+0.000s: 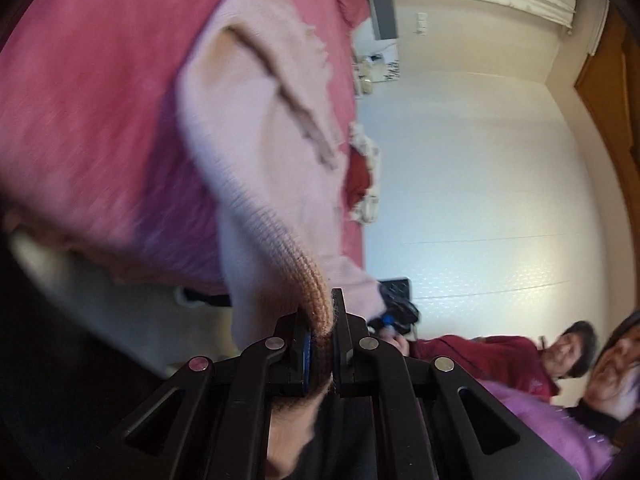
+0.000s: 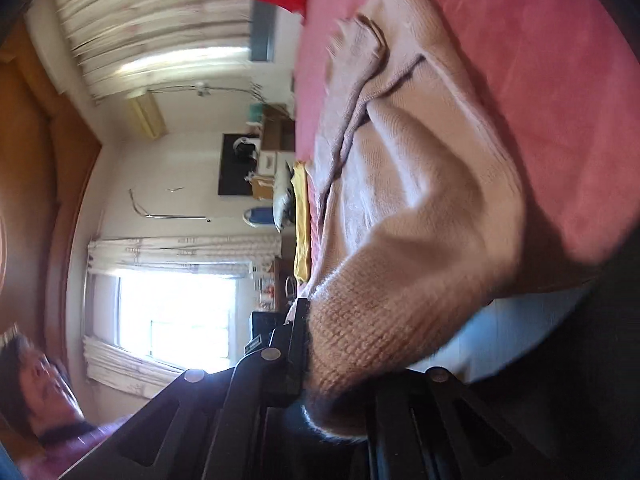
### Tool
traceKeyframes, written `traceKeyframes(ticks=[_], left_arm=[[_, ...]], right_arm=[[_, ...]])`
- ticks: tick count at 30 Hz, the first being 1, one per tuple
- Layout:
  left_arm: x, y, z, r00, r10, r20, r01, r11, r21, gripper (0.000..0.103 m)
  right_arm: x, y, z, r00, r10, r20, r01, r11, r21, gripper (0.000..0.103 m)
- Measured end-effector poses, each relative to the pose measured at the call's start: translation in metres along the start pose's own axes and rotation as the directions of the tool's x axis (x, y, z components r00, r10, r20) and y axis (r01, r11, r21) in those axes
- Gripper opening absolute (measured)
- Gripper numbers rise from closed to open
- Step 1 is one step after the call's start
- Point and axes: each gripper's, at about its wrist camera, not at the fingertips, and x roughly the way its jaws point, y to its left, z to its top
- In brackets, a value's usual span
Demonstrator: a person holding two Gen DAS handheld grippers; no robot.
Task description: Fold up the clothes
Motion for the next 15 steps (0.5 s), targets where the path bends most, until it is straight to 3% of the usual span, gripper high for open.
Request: traceKeyframes(ticks=[2, 4, 5, 6, 7, 8, 9, 11, 13, 15], left_arm=[[0.002, -0.013, 0.038, 0.999, -0.036, 0.013, 0.036, 0.999, 0.0, 0.007], [0.005, -0.026, 0.076, 0.997, -0.073, 0.026, 0.073, 0.997, 0.001, 0.008], [0.006, -0.02, 0.104, 0.995, -0.065, 0.069, 0.067, 0.997, -0.032, 0.008], [0.007, -0.01, 0.135, 0.991, -0.045, 0.126, 0.055, 0.995, -0.08, 0.009], [0.008, 0.0, 0.166, 0.983, -0.022, 0.182, 0.046, 0.991, -0.128, 0.009], [0.01, 0.003, 0.178, 0.979, -0.009, 0.204, 0.039, 0.989, -0.145, 0.009], [0.01, 0.005, 0.182, 0.977, 0.0, 0.213, 0.033, 0.988, -0.149, 0.009], [0.012, 0.007, 0.191, 0.973, 0.017, 0.232, 0.02, 0.987, -0.157, 0.009], [0.014, 0.01, 0.201, 0.968, 0.034, 0.25, 0.008, 0.986, -0.166, 0.009], [0.016, 0.013, 0.21, 0.962, 0.051, 0.269, -0.003, 0.985, -0.175, 0.009]], right_arm=[[0.011, 0.018, 0.031, 0.999, -0.004, -0.043, 0.005, 1.0, 0.017, 0.007], [0.027, 0.027, 0.087, 1.0, -0.007, -0.03, 0.008, 0.998, 0.062, 0.008], [0.035, 0.032, 0.117, 1.0, -0.008, -0.021, 0.01, 0.996, 0.086, 0.009], [0.032, 0.026, 0.146, 0.999, -0.024, 0.032, 0.019, 0.991, 0.134, 0.011], [0.028, 0.018, 0.175, 0.995, -0.045, 0.092, 0.027, 0.982, 0.186, 0.021], [0.027, -0.005, 0.203, 0.981, -0.072, 0.18, 0.019, 0.959, 0.284, 0.028], [0.024, -0.03, 0.224, 0.963, -0.105, 0.247, 0.002, 0.924, 0.383, 0.028], [0.019, -0.065, 0.239, 0.926, -0.148, 0.346, -0.056, 0.855, 0.516, 0.028], [0.018, -0.074, 0.247, 0.917, -0.108, 0.383, -0.11, 0.855, 0.507, 0.027], [0.017, -0.07, 0.25, 0.928, -0.091, 0.362, -0.094, 0.881, 0.463, 0.027]])
